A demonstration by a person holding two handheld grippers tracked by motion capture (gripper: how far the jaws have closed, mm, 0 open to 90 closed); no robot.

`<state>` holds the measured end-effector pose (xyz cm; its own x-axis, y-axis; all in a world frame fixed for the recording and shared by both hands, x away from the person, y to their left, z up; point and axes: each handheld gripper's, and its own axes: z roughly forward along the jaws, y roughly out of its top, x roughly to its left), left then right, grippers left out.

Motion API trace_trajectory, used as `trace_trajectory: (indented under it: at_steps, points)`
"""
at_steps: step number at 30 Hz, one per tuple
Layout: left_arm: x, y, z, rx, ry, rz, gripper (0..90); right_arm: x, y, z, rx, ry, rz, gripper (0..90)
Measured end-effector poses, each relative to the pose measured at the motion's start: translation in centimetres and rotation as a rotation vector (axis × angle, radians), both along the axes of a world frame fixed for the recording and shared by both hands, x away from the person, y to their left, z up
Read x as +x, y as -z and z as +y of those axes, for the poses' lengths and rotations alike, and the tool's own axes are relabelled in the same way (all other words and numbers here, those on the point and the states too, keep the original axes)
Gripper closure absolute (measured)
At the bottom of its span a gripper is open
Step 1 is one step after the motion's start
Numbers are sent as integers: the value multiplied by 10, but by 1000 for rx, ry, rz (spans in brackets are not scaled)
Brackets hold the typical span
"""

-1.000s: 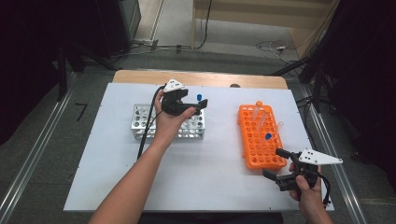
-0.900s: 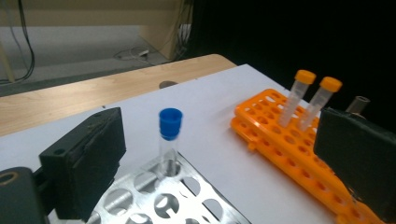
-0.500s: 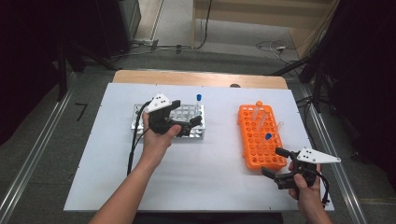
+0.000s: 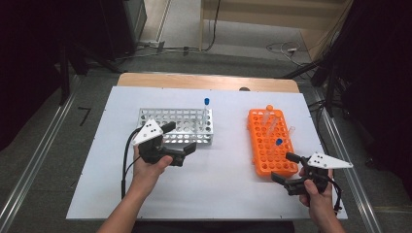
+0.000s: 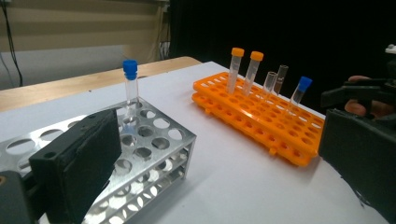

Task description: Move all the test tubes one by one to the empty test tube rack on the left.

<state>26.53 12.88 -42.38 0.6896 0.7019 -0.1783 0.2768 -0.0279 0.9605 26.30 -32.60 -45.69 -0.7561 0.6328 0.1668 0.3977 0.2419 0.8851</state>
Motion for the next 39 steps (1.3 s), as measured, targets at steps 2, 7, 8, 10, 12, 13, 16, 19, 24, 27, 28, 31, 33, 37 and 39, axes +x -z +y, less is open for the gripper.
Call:
trace_trajectory:
  at_steps: [2, 7, 8, 10, 12, 13, 16, 19, 24, 27, 28, 31, 33, 37, 39]
  points:
    - [-8, 2, 7, 4, -17, -2, 0, 1, 0, 0, -2, 4, -1, 0]
    - [-17, 9, 16, 6, -37, 23, 0, 7, 2, -1, -8, 30, 0, 21]
    - [-17, 9, 16, 6, -37, 23, 0, 9, 2, 0, -11, 33, 0, 23]
    - [-19, 12, 19, 4, -41, 32, 0, 13, 3, 0, -13, 44, 8, 35]
    - [-22, 15, 21, -1, -47, 41, 0, 18, 3, 1, -6, 51, 15, 40]
    - [-24, 16, 22, 1, -49, 43, 0, 18, 3, 1, -6, 51, 15, 40]
    - [-27, 18, 25, 8, -53, 49, 0, 29, 1, 4, -21, 79, 32, 102]
    - [-29, 20, 28, 7, -62, 54, 0, 39, 3, 8, -33, 110, 49, 178]
    - [-28, 21, 30, 2, -71, 50, 0, 54, 9, 15, -61, 180, 127, 358]
    - [-27, 21, 28, 7, -66, 53, 0, 54, 12, 19, -92, 190, 115, 435]
    - [-27, 21, 28, 7, -64, 52, 0, 54, 12, 19, -95, 194, 107, 461]
    - [-26, 22, 26, 13, -58, 49, 0, 51, 15, 20, -114, 211, 112, 540]
    - [-26, 21, 24, 14, -51, 47, 0, 49, 16, 22, -132, 205, 98, 576]
    - [-26, 21, 23, 18, -48, 42, 0, 45, 17, 24, -150, 209, 70, 648]
    - [-26, 21, 22, 19, -47, 45, 0, 45, 17, 23, -151, 220, 65, 688]
